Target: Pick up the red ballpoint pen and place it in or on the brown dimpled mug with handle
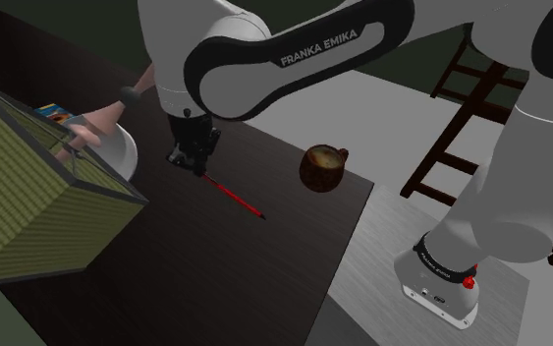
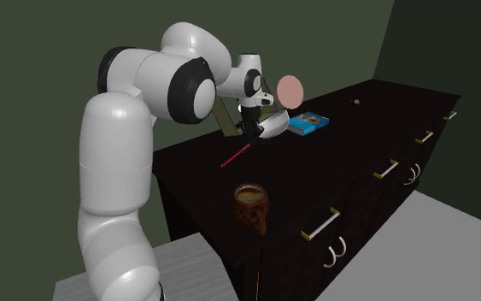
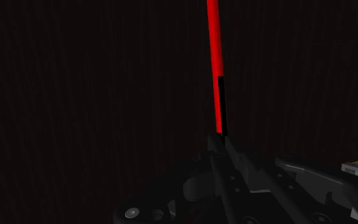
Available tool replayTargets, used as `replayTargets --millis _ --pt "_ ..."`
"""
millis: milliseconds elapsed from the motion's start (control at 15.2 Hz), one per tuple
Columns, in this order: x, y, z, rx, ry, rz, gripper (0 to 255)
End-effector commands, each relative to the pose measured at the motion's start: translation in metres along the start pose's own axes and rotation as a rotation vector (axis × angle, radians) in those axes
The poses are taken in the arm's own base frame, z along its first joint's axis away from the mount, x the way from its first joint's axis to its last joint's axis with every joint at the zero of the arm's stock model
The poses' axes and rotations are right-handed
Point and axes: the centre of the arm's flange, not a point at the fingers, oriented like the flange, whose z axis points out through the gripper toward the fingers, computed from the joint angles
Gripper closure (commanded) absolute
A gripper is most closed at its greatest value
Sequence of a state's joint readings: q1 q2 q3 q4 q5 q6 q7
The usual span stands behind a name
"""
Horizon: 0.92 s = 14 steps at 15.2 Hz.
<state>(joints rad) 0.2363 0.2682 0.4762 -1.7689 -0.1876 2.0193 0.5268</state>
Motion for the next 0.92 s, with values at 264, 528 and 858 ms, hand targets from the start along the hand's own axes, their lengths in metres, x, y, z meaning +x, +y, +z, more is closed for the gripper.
replayTargets --millis 264,528,858 --pt "0.001 0.001 -0.031 0.000 0.000 0.000 255" --pt "0.002 0.002 -0.052 0.000 0.000 0.000 255" --pt "0.002 0.003 -0.079 0.000 0.000 0.000 255"
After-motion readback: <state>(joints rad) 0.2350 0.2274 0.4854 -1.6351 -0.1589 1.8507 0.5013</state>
